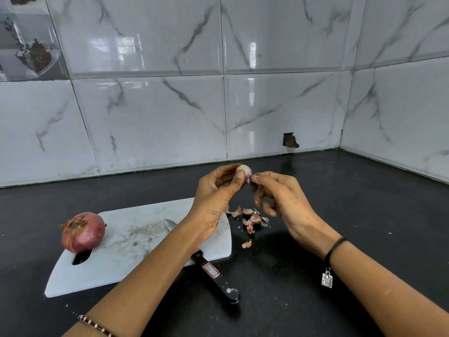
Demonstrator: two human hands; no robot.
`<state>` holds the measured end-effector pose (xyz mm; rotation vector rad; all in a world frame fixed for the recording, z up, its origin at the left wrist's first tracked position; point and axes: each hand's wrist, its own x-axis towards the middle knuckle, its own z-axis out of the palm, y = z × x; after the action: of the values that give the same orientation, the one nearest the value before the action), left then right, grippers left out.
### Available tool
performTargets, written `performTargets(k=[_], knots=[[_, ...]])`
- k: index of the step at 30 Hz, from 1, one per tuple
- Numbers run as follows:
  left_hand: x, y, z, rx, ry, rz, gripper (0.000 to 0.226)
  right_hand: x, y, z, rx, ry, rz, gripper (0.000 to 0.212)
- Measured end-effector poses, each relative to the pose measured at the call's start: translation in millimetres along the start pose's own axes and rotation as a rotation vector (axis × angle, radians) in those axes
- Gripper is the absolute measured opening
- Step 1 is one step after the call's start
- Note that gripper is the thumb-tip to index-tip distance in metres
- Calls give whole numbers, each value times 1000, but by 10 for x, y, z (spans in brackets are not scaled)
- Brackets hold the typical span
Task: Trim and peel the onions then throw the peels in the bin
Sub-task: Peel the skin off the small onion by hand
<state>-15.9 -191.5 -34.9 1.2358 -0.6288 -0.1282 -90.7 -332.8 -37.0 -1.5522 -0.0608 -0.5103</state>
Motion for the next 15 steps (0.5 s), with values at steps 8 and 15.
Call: performTargets(k=[8, 15], knots=[[25, -32, -57, 36, 7, -67, 28, 34, -20, -50, 103, 101, 11, 14], [57, 21, -53, -169, 109, -244, 53, 19, 23, -71, -231, 237, -129, 7]])
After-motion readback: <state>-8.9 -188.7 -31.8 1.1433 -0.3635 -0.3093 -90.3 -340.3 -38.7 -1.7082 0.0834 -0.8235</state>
